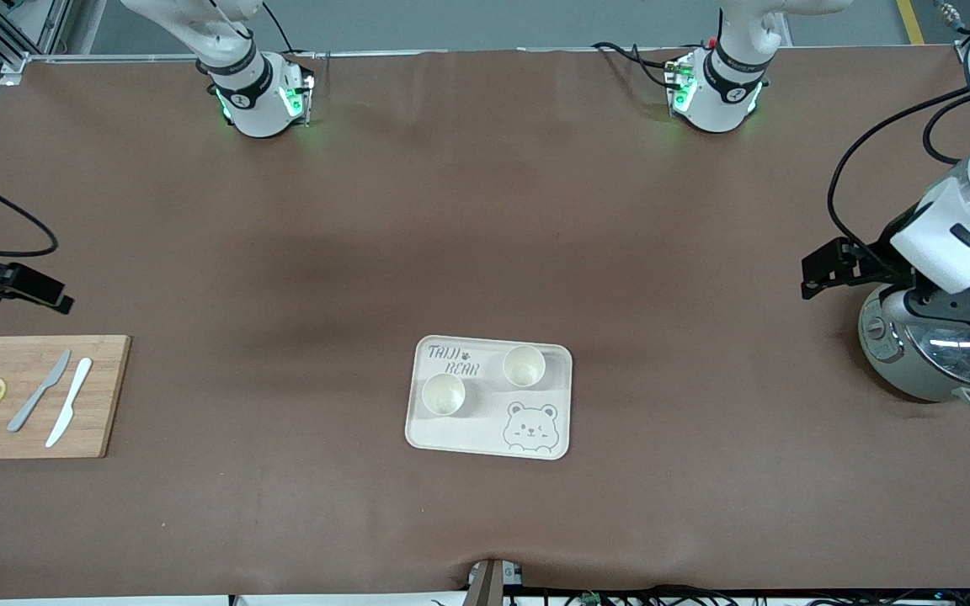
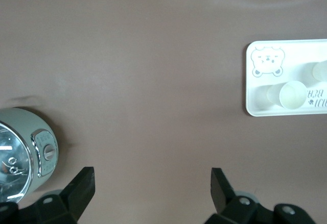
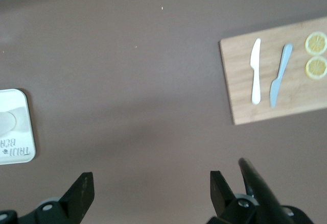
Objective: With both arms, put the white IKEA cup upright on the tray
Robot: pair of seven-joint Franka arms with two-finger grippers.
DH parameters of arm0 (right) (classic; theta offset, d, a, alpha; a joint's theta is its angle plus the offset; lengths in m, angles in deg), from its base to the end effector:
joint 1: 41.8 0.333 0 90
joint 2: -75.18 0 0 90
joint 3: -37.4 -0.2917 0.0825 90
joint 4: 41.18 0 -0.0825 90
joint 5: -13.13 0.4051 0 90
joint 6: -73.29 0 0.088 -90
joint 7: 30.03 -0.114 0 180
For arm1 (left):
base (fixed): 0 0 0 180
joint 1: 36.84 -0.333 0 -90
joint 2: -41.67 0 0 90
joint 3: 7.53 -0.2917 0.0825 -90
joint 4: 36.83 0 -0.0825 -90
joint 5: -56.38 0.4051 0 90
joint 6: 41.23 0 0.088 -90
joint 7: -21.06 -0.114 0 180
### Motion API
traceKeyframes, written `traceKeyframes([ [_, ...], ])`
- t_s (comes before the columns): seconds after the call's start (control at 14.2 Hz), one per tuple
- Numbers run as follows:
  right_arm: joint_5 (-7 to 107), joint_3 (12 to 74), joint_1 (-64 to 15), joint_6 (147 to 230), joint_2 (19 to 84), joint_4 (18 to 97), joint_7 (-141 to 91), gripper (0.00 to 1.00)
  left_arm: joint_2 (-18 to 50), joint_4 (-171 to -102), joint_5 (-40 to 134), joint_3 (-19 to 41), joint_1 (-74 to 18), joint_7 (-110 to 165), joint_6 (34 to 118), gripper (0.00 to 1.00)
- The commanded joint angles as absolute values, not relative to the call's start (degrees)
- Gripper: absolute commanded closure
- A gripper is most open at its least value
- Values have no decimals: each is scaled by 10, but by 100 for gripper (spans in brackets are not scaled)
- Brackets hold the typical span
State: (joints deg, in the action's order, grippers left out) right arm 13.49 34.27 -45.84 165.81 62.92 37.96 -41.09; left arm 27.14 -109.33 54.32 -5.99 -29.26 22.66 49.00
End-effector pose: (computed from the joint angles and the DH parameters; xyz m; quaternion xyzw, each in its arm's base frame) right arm 0.6396 -0.0129 0.5610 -0.9944 0.1050 -0.0091 0.0098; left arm 0.6391 -0.1044 0.5893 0.9972 -0.0654 0.0259 0.0238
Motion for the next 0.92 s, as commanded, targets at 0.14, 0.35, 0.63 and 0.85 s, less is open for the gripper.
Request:
traceKeyframes([
  [0.14, 127, 346, -475, 1650, 638, 385, -366, 0, 289, -1105, 538, -55, -300, 226, 479, 0],
  [0.35, 127, 346, -476, 1649, 639, 393, -367, 0, 291, -1103, 538, -55, -299, 224, 479, 0],
  [0.63, 128, 347, -477, 1648, 639, 394, -367, 0, 291, -1102, 539, -55, -301, 226, 479, 0],
  [0.85, 128, 347, -480, 1648, 639, 395, -368, 0, 291, -1102, 539, -55, -300, 227, 479, 0],
])
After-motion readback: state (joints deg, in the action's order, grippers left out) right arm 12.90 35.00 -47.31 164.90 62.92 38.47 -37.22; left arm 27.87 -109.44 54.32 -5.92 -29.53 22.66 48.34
